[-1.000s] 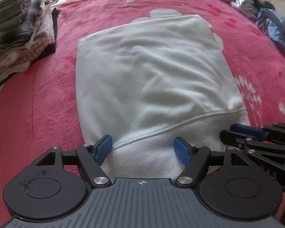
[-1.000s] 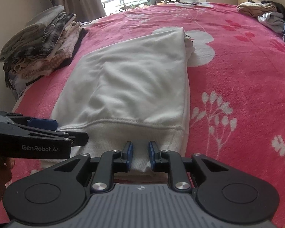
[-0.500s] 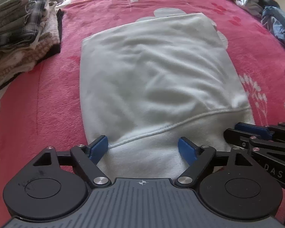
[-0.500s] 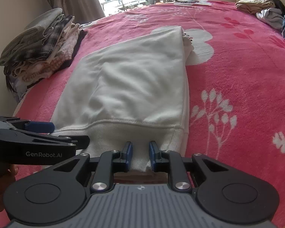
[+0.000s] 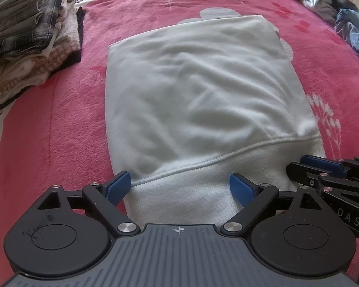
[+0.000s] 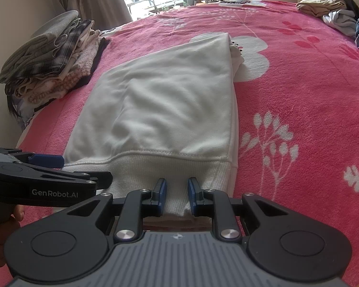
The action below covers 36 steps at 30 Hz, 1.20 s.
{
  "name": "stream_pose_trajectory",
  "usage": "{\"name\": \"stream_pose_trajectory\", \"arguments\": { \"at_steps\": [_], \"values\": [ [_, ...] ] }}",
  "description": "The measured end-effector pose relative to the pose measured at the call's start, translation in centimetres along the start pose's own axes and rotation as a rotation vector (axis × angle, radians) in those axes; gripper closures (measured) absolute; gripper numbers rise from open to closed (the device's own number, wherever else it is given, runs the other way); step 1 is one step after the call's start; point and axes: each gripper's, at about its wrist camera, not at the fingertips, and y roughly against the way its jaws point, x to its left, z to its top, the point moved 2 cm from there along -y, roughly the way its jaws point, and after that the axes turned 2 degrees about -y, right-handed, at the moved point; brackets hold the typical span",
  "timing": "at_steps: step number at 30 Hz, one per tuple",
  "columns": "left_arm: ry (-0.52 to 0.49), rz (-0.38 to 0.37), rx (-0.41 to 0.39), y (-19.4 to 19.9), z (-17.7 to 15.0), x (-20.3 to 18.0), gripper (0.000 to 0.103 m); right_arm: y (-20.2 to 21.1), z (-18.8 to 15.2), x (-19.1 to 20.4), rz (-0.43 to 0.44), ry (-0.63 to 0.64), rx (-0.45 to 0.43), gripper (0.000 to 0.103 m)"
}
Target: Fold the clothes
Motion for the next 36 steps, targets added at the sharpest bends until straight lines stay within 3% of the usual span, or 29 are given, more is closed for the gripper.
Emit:
{"name": "stream_pose_trajectory", "arguments": {
  "at_steps": [36],
  "values": [
    [-0.003, 0.023, 0.011, -0.01, -0.07, -0.09, 0.009, -0.06, -0.22, -0.03, 0.002, 0.005, 0.004, 0.081]
  ]
}}
